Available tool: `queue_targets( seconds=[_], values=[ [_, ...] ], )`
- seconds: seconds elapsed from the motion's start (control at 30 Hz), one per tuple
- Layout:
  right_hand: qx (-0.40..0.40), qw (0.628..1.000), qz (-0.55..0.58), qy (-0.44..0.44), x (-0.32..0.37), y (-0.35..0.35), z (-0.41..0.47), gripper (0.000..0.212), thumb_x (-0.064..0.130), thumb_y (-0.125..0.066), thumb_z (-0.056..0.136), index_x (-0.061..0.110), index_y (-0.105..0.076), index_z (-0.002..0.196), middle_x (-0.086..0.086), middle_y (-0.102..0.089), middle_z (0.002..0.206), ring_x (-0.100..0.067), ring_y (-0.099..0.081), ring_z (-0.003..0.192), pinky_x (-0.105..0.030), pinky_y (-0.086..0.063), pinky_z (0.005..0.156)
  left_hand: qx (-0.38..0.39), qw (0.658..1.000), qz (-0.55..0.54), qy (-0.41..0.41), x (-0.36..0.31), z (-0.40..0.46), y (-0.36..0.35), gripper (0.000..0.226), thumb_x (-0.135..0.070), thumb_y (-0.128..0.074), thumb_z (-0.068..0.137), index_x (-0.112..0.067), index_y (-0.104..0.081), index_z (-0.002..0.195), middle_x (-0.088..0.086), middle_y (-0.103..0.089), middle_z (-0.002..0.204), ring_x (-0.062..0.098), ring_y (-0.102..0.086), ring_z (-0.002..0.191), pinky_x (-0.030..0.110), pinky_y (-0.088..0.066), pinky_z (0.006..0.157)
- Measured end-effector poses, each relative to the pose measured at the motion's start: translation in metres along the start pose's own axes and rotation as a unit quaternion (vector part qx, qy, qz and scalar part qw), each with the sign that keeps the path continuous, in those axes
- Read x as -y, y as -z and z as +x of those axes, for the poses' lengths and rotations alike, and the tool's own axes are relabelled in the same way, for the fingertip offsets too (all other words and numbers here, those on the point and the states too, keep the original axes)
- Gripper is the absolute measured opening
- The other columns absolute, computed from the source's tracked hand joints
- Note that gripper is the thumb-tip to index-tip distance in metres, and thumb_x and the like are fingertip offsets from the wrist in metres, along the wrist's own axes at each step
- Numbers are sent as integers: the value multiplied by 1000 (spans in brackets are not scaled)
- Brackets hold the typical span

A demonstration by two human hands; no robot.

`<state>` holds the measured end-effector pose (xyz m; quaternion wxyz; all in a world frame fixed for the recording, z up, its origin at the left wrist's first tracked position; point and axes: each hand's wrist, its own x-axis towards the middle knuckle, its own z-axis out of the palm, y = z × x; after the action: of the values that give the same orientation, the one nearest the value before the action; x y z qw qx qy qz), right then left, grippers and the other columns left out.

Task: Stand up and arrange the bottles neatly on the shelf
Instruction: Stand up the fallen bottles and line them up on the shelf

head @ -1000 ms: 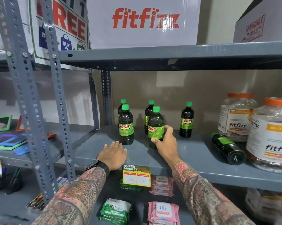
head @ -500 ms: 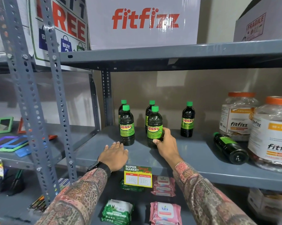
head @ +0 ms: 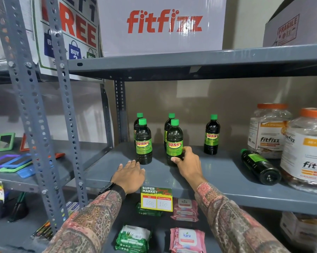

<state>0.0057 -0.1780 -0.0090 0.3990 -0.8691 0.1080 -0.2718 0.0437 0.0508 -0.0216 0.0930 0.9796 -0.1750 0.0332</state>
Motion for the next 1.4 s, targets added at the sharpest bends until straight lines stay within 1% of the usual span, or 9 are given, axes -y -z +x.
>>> queue_targets(
  seconds=[0.13,0.27,0.4,0.5,0.67,0.93,1.07,1.2,1.4],
  values=[
    [5,1000,20,9,1,16,-4,68,40,-80,88,10,-51,142,-11,-66,135,-31,-62,126,-40,-50,100,1,1000,0,-2,1,0,-2,67,-44,-17,108,-10,-16,165,7,-12,175,22,-10,162,46,-4,131],
    [-71,950,-297,66,-22,72,4,57,45,-72,91,11,-52,132,-14,-64,127,-35,-61,116,-49,-49,103,5,1000,-6,-2,2,2,-1,66,-44,-17,108,-11,-15,166,7,-11,175,21,-9,162,45,-3,131],
    [-79,872,-477,-75,-45,135,15,52,37,-67,90,14,-50,133,-16,-56,133,-38,-54,128,-55,-46,107,6,1000,-6,0,2,3,-1,66,-44,-17,108,-11,-15,166,6,-10,175,21,-8,162,45,-2,131],
    [-92,846,-511,-120,-58,158,12,48,38,-62,95,12,-50,134,-15,-58,129,-34,-59,121,-50,-54,98,4,1000,-6,0,2,2,-2,66,-44,-17,109,-11,-15,166,6,-10,175,21,-9,162,46,-3,131],
    [-84,850,-504,-131,-70,165,9,49,38,-66,93,13,-54,133,-13,-63,130,-33,-61,121,-44,-55,95,3,1000,-6,1,0,-1,0,65,-42,-16,109,-11,-13,166,7,-10,175,21,-8,162,45,-2,131],
    [-44,902,-427,-56,-46,129,7,39,31,-66,90,15,-55,124,-15,-65,127,-38,-59,121,-48,-49,96,-3,1000,-7,2,-2,-3,2,65,-42,-16,109,-10,-15,166,8,-11,175,21,-9,162,45,-3,131],
    [-70,948,-309,4,-29,98,8,66,34,-77,85,19,-42,139,-14,-67,124,-38,-61,117,-50,-50,96,-5,1000,-9,1,-3,-6,3,65,-43,-16,109,-10,-15,165,7,-12,175,21,-10,162,45,-4,131],
    [-126,987,-95,30,-23,76,16,102,32,-84,83,23,-21,163,-10,-57,144,-35,-53,135,-56,-38,107,-6,1000,-4,1,-4,-6,2,65,-42,-17,109,-10,-15,165,8,-12,175,21,-10,162,45,-4,131],
    [-130,984,97,74,-45,66,24,100,6,-79,86,33,-22,163,-1,-46,161,-24,-45,148,-58,-32,123,-6,1000,0,3,-3,-3,2,65,-43,-16,109,-11,-15,166,7,-12,175,21,-10,162,45,-4,131]
  ],
)
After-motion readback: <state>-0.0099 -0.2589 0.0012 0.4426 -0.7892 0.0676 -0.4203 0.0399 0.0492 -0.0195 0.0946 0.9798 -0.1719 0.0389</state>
